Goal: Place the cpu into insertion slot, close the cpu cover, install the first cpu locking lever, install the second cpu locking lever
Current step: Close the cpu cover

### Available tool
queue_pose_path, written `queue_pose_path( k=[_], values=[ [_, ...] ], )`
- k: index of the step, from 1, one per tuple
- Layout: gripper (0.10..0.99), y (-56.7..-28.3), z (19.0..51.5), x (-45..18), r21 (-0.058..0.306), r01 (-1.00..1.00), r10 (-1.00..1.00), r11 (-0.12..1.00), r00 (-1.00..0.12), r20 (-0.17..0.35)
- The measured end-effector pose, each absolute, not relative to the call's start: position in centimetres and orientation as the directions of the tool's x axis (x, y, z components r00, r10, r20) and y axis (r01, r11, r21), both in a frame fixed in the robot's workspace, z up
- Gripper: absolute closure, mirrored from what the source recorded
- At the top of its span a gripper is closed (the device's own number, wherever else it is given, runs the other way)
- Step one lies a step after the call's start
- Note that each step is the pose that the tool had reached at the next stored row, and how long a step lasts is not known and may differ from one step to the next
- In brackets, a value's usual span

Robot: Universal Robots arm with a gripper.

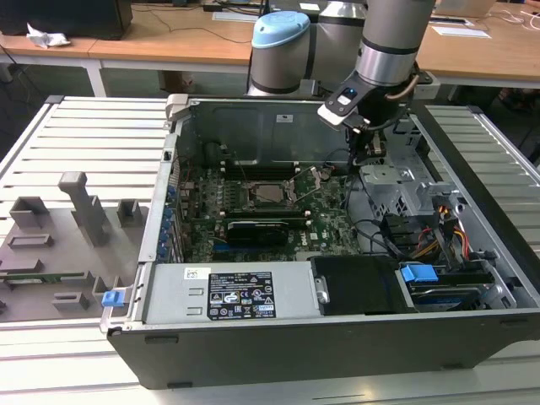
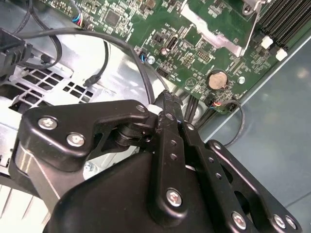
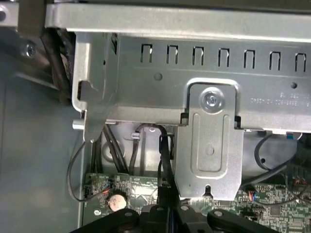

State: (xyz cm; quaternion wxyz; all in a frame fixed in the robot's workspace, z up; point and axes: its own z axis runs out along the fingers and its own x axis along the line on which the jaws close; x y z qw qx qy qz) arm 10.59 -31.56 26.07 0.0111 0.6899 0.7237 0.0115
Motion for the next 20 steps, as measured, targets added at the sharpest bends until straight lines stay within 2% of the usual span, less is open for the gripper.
queue_pose_path(
  k=[12, 20],
  values=[
    [0.98, -31.6, 26.1, 11.3, 0.032, 0.998, 0.999, 0.048, -0.048, 0.0],
    [0.98, -31.4, 25.9, 9.1, 0.032, 0.998, 0.999, 0.045, -0.045, -0.001]
  ],
)
